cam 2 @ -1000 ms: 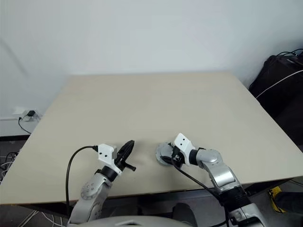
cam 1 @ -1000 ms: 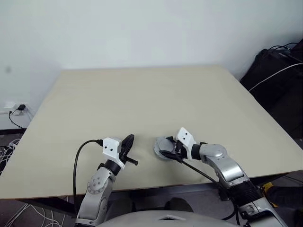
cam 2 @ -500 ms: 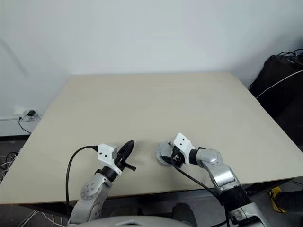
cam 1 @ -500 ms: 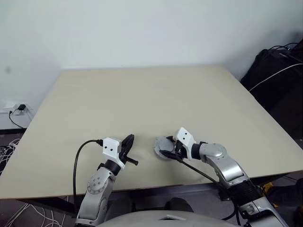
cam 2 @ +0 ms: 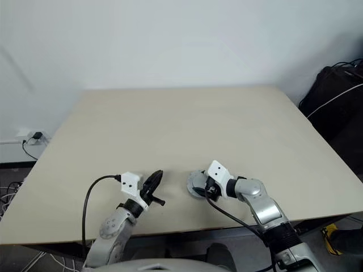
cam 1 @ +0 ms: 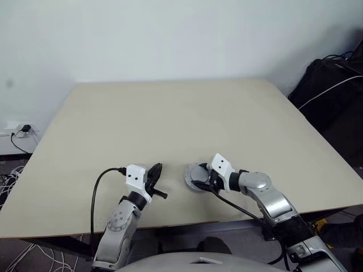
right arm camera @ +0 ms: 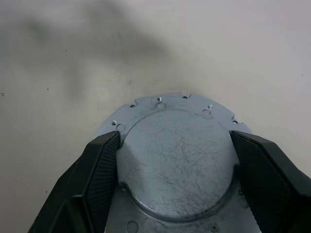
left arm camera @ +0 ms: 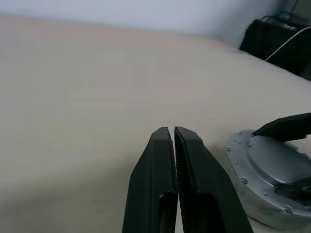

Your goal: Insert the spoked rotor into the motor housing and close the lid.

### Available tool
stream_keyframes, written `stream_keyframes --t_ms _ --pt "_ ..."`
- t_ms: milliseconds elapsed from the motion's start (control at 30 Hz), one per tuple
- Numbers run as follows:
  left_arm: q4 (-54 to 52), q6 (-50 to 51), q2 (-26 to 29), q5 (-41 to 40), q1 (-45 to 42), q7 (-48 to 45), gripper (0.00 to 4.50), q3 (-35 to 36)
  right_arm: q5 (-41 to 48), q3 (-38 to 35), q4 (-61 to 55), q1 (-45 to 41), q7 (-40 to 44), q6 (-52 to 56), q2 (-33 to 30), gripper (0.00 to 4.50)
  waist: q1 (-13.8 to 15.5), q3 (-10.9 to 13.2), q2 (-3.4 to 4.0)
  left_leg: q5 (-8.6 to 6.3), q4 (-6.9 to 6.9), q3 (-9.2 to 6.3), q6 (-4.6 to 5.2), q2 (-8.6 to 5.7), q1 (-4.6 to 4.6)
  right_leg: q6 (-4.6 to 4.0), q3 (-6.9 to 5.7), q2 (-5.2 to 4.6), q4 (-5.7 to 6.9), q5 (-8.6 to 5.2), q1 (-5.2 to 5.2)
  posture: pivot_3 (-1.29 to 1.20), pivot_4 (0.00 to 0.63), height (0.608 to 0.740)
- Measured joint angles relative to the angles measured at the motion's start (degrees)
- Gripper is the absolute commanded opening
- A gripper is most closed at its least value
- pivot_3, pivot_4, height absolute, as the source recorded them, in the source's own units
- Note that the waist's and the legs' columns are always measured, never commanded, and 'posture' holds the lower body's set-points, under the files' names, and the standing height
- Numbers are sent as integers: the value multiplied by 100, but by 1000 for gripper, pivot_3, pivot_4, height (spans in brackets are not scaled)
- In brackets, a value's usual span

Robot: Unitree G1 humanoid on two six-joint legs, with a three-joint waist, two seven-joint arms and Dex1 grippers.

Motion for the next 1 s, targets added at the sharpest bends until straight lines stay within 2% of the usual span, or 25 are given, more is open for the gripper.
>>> stream_keyframes --t_ms 167,333,533,733,1000 --pt "-4 1155 -79 -22 -693 227 169 -9 0 15 -3 -4 -10 1 1 3264 -4 -1 -1 4 0 -5 7 -1 0 0 -7 8 -1 0 3 0 0 740" --pt "197 2517 25 -696 -1501 -417 169 9 0 37 -10 -8 -27 1 8 3264 -25 1 -3 13 0 -7 23 -1 0 0 -8 12 -2 0 4 0 0 740" --pt "727 3600 227 -1306 -2254 -1046 169 164 1 46 -54 26 -81 2 19 3264 -38 1 -4 15 0 -11 25 -1 0 -2 -8 17 -4 0 4 0 0 740" --pt "1152 4192 447 -1356 -2540 -1366 169 135 0 39 -128 86 -143 8 17 3264 -38 6 -11 15 0 -13 25 -1 0 -4 -6 16 -5 1 5 0 0 740" --pt "1294 4349 421 -1337 -2581 -1478 169 72 0 23 -185 139 -185 12 4 3264 -27 7 -14 4 -4 -18 5 -3 -2 -17 -8 2 -8 8 5 0 0 740"
